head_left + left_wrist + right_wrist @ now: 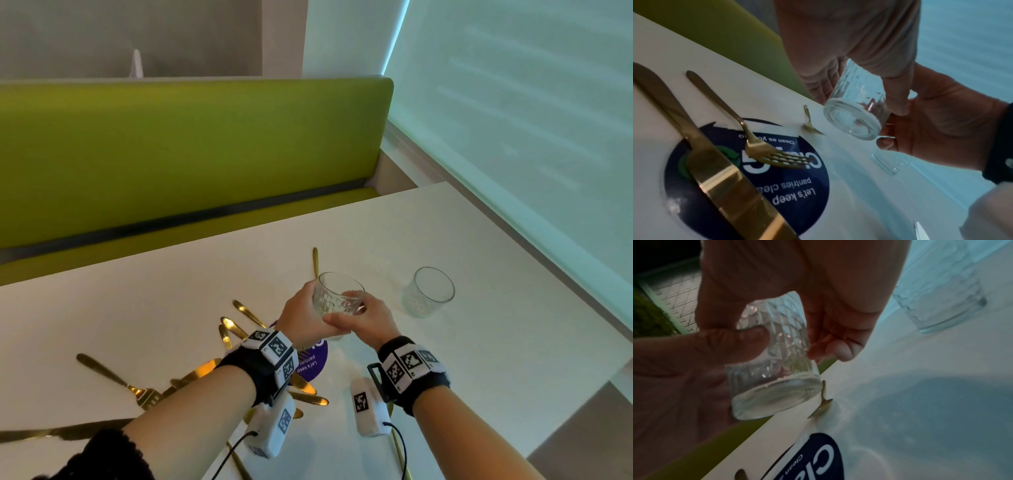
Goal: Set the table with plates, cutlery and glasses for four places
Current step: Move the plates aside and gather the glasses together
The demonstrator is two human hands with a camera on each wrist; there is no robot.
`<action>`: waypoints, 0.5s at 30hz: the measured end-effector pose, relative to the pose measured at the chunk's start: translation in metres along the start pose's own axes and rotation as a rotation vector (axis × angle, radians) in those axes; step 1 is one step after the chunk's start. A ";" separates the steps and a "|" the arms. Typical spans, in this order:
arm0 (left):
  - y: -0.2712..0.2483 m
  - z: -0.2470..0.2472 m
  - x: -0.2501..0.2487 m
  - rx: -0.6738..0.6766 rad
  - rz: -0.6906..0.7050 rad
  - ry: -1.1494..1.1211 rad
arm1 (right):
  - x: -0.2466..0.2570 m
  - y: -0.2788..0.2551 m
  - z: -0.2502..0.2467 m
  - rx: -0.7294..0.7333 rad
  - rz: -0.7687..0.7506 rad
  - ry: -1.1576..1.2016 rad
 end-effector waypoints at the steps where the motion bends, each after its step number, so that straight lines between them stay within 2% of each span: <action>1: 0.000 0.003 0.000 0.000 -0.013 0.007 | -0.002 -0.002 -0.002 0.026 0.006 0.013; 4: 0.004 0.009 0.001 -0.012 -0.039 0.045 | -0.007 -0.007 -0.011 0.140 0.001 0.099; 6: 0.008 0.011 0.002 -0.034 -0.067 0.070 | -0.012 -0.010 -0.024 0.143 0.023 0.173; 12: 0.013 0.000 0.011 -0.148 -0.128 0.070 | -0.063 -0.016 -0.076 -0.234 0.307 0.292; 15: 0.012 -0.006 0.013 -0.181 -0.133 0.064 | -0.082 -0.011 -0.090 -0.362 0.409 0.322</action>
Point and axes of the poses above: each hand's wrist, its own y-axis towards the middle knuckle, its own z-axis out of the palm, x = y × z, the point moved 1 cm from there along y, towards the middle knuckle, and after that the axes turned 12 degrees about x, right-handed, at the moved point
